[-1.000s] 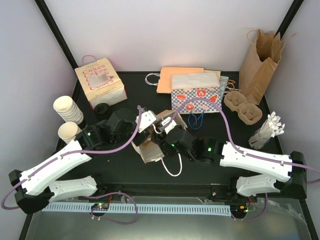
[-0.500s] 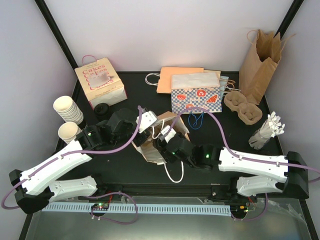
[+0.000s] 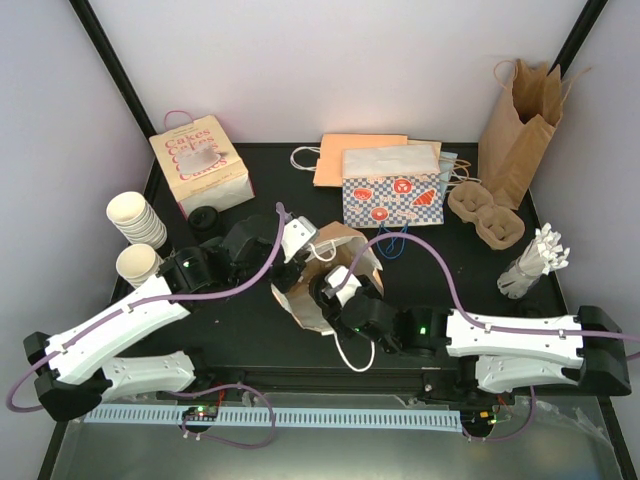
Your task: Pack the takeout coffee
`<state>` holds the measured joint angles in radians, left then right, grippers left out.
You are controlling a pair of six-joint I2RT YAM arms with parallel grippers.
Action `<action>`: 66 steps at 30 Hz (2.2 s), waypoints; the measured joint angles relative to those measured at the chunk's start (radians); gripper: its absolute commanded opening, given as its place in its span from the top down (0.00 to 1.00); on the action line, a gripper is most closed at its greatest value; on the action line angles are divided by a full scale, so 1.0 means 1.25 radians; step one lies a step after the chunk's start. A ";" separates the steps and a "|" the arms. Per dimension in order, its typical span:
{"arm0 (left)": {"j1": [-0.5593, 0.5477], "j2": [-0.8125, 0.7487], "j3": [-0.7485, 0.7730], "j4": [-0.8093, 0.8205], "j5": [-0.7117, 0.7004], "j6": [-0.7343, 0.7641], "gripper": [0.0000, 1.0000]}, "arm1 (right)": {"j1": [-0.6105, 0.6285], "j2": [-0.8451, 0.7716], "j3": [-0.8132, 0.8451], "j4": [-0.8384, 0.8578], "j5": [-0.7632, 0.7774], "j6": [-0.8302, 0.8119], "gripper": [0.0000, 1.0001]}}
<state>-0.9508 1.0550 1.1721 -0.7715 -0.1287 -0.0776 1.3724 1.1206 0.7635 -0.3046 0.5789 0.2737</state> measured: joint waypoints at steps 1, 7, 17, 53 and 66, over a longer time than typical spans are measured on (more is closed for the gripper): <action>0.000 0.000 0.001 -0.001 0.002 -0.005 0.98 | 0.000 0.001 0.000 0.002 0.002 -0.003 0.36; 0.000 -0.002 0.001 -0.002 0.025 -0.014 0.99 | 0.000 0.044 0.012 0.003 0.005 -0.024 0.36; 0.000 -0.002 0.001 0.001 0.069 -0.022 0.98 | 0.001 0.081 0.035 -0.006 0.017 -0.048 0.36; -0.021 -0.048 -0.044 0.009 0.133 -0.005 0.98 | 0.025 0.126 0.041 0.000 0.112 -0.045 0.36; -0.021 -0.049 -0.048 0.009 0.153 -0.005 0.98 | 0.068 0.104 0.025 0.018 0.149 -0.087 0.36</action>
<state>-0.9771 0.9939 1.1122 -0.7605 0.0624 -0.0834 1.4574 1.2503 0.7944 -0.2817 0.7650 0.1650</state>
